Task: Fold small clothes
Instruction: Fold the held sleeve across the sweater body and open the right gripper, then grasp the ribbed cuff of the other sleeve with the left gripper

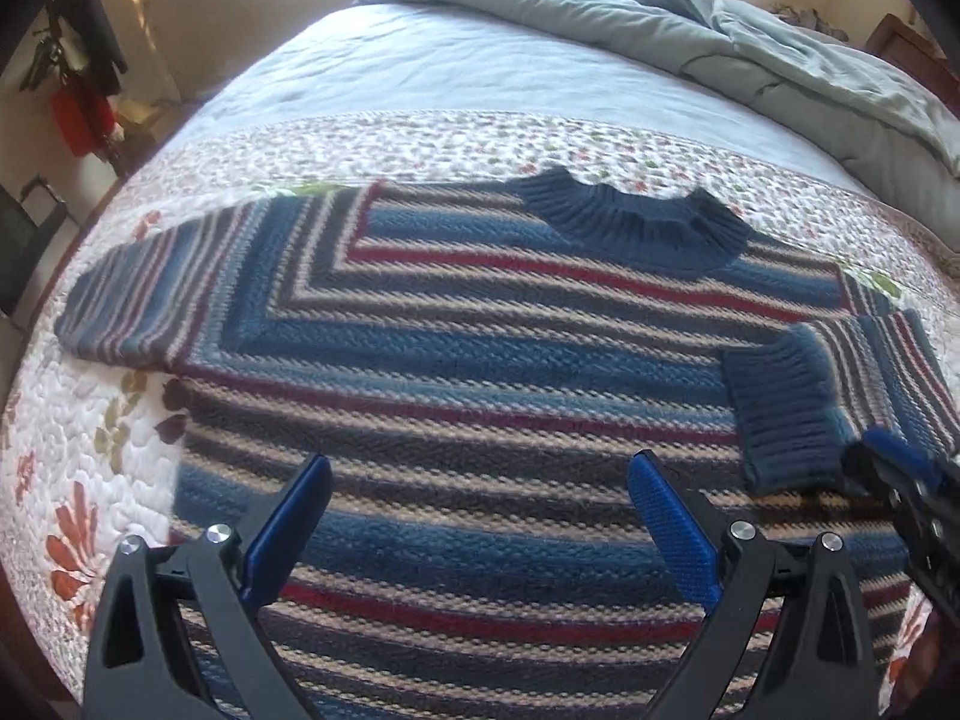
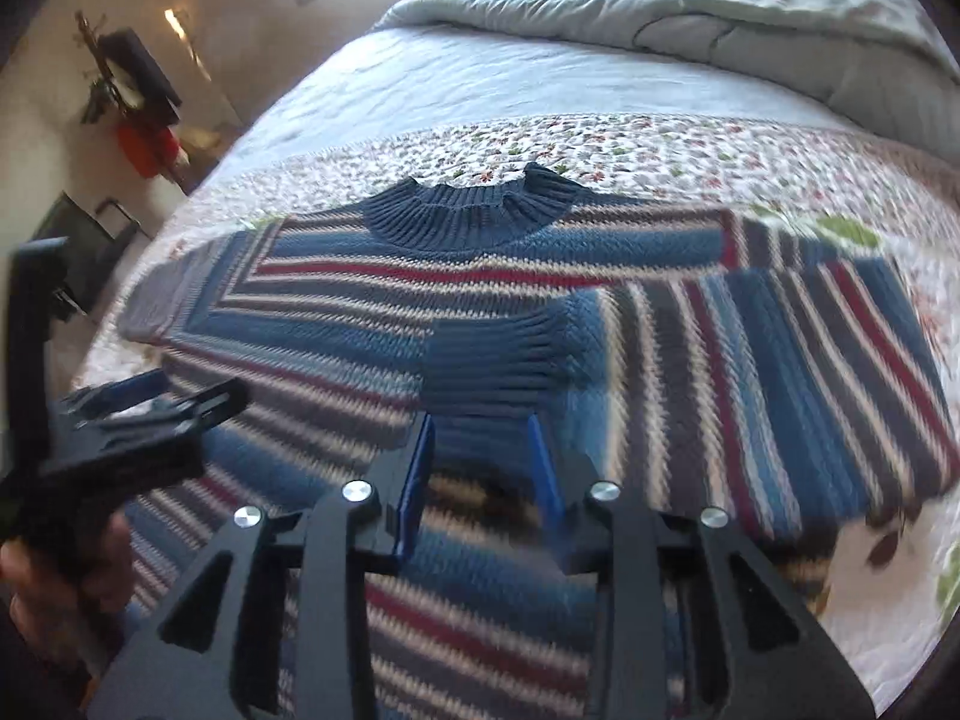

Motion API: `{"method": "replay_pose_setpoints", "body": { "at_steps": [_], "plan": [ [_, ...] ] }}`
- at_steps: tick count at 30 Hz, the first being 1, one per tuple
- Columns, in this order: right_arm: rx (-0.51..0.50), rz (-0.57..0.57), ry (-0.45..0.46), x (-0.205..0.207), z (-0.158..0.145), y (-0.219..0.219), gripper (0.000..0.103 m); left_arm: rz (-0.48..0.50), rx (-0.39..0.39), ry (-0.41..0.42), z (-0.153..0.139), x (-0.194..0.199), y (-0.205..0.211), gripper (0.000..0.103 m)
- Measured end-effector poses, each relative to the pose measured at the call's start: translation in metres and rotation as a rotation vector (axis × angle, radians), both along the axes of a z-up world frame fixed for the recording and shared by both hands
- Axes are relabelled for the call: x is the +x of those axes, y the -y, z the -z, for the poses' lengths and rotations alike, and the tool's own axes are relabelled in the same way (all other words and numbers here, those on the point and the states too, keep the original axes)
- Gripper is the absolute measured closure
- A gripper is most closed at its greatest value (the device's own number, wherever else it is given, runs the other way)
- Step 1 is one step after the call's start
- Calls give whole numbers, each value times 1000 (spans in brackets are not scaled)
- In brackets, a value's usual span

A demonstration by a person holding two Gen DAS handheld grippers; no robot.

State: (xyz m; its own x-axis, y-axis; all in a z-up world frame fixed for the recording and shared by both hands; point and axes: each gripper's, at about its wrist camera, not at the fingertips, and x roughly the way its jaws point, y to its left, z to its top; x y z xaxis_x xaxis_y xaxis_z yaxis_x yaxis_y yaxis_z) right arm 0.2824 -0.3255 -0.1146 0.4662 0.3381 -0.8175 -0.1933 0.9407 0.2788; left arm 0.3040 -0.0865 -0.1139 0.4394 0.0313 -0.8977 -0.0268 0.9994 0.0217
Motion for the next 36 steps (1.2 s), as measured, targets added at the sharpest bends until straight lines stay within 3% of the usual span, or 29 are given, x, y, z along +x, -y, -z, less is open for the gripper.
{"method": "replay_pose_setpoints", "body": {
  "at_steps": [4,8,10,12,14,16,18,23,24,25,27,30,32,36],
  "plan": [
    [45,61,8,-47,-7,34,68,55,-101,-44,7,2,25,4],
    [-39,139,-2,-97,0,57,68,78,-252,-148,25,8,58,4],
    [-35,162,5,-116,5,64,68,88,-314,-189,33,10,76,4],
    [-19,190,19,-128,7,70,68,99,-331,-206,37,12,91,5],
    [-8,223,58,-136,3,77,67,97,-296,-213,40,15,102,5],
    [-16,215,83,-136,0,76,62,95,-293,-210,42,16,108,9],
    [-30,211,84,-133,-3,77,63,97,-303,-196,39,18,114,20],
    [-40,268,116,-121,-17,97,62,92,-428,-236,35,29,124,30],
    [-42,276,128,-117,-21,99,61,93,-439,-248,37,30,125,42],
    [-42,283,139,-116,-24,101,61,85,-432,-254,39,33,127,47],
    [-45,296,148,-113,-23,103,58,75,-432,-251,41,34,125,72],
    [-73,282,133,-112,-17,103,58,68,-479,-237,37,38,116,91],
    [-79,301,132,-112,-15,108,58,46,-478,-201,28,41,106,92],
    [-84,324,127,-110,-14,114,58,38,-402,-73,-8,48,74,92]
  ]
}}
